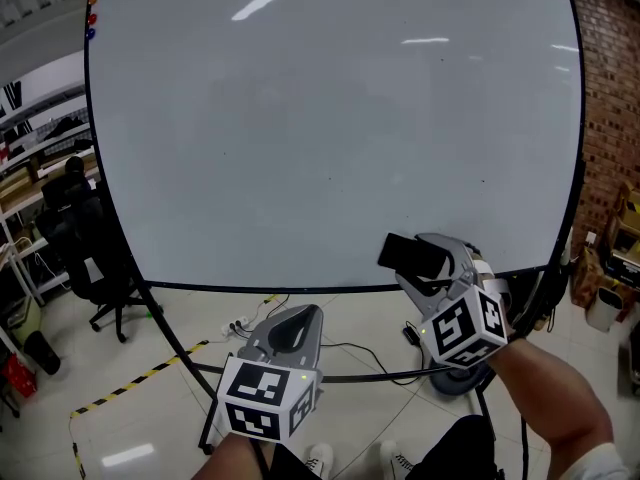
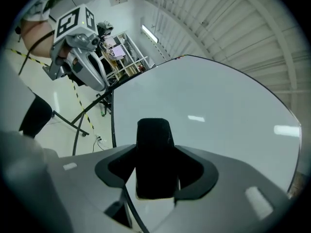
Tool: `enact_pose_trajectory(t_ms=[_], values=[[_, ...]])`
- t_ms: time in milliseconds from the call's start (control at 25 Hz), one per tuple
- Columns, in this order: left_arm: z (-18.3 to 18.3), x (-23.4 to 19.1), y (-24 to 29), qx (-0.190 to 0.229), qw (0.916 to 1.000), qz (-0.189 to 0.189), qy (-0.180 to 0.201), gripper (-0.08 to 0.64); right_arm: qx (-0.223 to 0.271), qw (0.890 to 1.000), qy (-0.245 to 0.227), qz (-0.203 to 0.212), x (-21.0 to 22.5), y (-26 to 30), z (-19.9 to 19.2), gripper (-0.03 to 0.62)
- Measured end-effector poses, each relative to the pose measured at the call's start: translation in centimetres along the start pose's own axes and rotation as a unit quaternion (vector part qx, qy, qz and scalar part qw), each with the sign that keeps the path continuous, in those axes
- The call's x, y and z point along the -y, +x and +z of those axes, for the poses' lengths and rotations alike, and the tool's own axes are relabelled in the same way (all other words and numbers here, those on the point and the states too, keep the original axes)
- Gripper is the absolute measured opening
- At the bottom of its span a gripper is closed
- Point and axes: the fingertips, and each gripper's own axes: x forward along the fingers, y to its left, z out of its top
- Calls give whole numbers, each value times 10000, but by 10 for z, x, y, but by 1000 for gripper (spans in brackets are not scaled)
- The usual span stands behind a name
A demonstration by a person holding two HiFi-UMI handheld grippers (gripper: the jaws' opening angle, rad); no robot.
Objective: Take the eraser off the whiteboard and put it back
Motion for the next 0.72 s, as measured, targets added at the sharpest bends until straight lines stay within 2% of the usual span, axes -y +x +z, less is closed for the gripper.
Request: enact_pose_trajectory(t_ms=[200,520,720], values=[[-3,-1,-1,-12,10000,4,-35,17,42,9983,576,27,8,23,8,241],[-8,-1,-1,-67,10000,-38,-30,18,143,9988,301,-365,11,66,15,241],[-11,-3,-2,-70,10000,-38,-19,17,124,9975,610,-334,19,79,18,241]])
